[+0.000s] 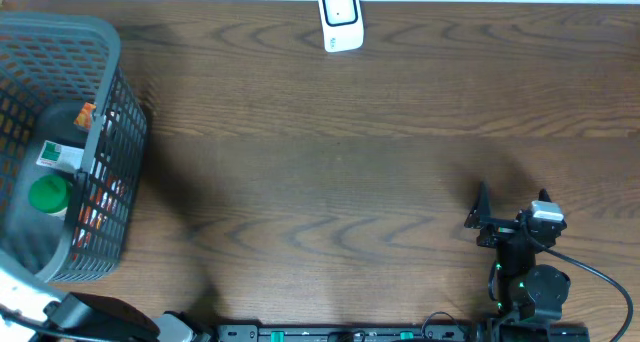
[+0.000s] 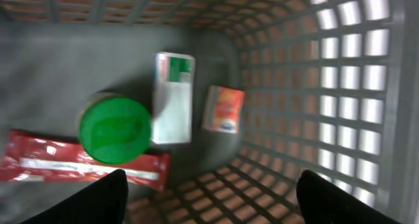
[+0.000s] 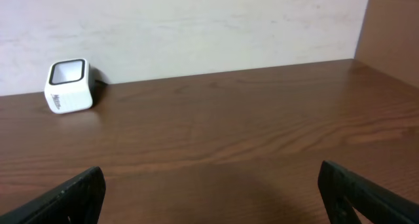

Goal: Scan the item barcode
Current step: 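Lower the left gripper and grasp the green-lidded jar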

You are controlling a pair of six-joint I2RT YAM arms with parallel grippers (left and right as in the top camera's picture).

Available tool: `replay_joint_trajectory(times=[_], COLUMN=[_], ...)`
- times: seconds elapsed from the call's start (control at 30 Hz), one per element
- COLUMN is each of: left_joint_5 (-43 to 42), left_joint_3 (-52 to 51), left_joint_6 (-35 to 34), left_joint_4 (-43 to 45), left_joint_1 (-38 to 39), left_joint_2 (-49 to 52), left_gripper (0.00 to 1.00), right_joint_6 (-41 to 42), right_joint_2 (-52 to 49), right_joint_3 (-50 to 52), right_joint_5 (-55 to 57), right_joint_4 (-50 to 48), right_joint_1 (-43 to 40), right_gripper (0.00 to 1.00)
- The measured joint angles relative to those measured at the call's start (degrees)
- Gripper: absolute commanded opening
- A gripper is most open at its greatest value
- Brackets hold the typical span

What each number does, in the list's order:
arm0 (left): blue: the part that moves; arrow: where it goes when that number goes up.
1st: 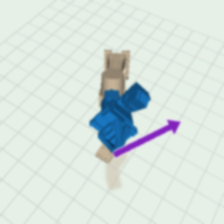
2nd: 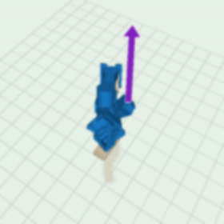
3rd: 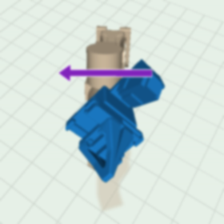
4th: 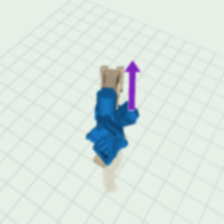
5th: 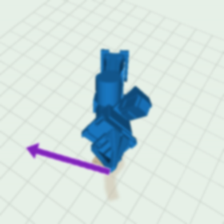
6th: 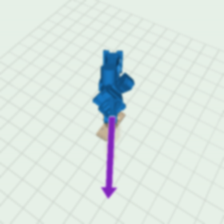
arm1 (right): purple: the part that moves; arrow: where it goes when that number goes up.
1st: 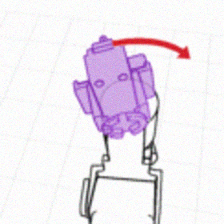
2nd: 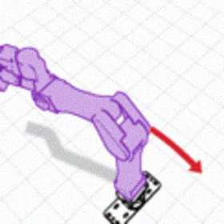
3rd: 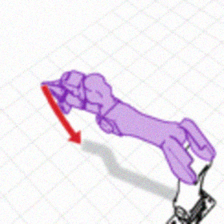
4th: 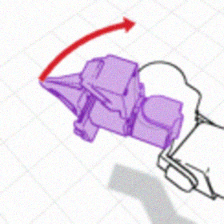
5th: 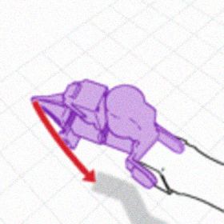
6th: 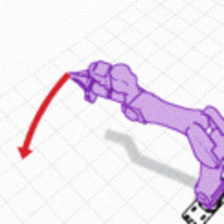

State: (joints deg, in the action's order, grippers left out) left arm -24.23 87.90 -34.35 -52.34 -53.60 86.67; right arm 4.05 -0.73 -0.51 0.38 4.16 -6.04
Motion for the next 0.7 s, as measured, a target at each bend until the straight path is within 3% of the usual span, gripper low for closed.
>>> replay_joint_trajectory(times=[0.4,0.7], left_joint_5=[23.5,28.1], left_joint_3=[0.0,0.0], left_joint_6=[-0.2,-0.2], left_joint_4=[-1.3,-2.4], left_joint_1=[13.5,14.7], left_joint_2=[1.2,9.0], left_gripper=[0.83,0.83], right_joint_6=[0.0,0.0], right_joint_2=[0.0,0.0], right_joint_3=[0.0,0.0], right_joint_5=[0.0,0.0], right_joint_4=[0.0,0.0], right_joint_1=[0.0,0.0], right_gripper=[0.99,0.99])
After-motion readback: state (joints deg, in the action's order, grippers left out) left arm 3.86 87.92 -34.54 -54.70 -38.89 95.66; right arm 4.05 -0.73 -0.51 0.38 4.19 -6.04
